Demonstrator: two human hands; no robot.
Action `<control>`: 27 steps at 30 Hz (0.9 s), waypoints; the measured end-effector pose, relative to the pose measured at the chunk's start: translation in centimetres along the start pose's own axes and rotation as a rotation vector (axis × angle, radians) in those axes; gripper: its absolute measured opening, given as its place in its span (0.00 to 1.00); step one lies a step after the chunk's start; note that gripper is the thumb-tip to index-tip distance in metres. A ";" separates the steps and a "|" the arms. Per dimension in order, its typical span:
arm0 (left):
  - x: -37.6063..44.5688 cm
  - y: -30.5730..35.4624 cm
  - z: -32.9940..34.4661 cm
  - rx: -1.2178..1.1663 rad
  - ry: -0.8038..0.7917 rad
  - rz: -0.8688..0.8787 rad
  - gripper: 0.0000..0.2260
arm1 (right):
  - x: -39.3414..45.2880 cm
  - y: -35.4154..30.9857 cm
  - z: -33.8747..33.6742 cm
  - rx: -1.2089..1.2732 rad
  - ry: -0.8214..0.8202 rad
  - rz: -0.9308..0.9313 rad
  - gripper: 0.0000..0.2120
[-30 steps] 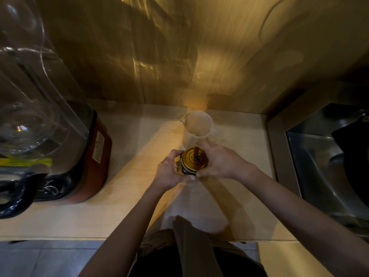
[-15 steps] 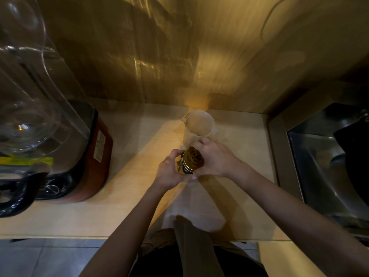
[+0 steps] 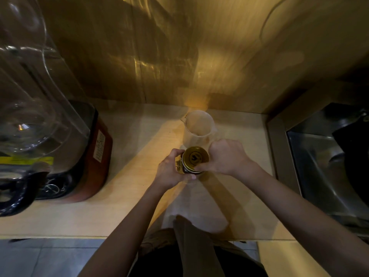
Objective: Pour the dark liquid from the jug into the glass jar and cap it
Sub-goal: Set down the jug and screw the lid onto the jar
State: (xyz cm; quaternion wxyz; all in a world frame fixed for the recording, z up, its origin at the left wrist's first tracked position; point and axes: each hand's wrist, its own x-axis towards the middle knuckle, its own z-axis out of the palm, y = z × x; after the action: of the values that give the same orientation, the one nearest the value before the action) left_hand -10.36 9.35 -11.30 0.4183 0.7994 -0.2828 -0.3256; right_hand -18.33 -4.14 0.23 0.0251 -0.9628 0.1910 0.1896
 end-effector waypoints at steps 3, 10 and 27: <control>0.0 -0.1 0.0 -0.003 0.006 0.003 0.36 | 0.5 0.4 0.4 0.081 -0.085 -0.189 0.34; 0.1 -0.3 0.1 -0.013 -0.006 -0.010 0.37 | 0.8 -0.2 1.4 0.092 -0.104 -0.204 0.36; -0.2 0.0 -0.1 -0.005 -0.028 -0.023 0.42 | 1.7 1.2 4.9 0.396 0.053 -0.268 0.40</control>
State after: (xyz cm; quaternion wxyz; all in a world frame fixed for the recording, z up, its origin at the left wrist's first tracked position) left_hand -10.35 9.55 -11.20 0.4125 0.7968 -0.2787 -0.3424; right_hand -19.10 -5.28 -4.94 0.2331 -0.9605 0.0957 0.1183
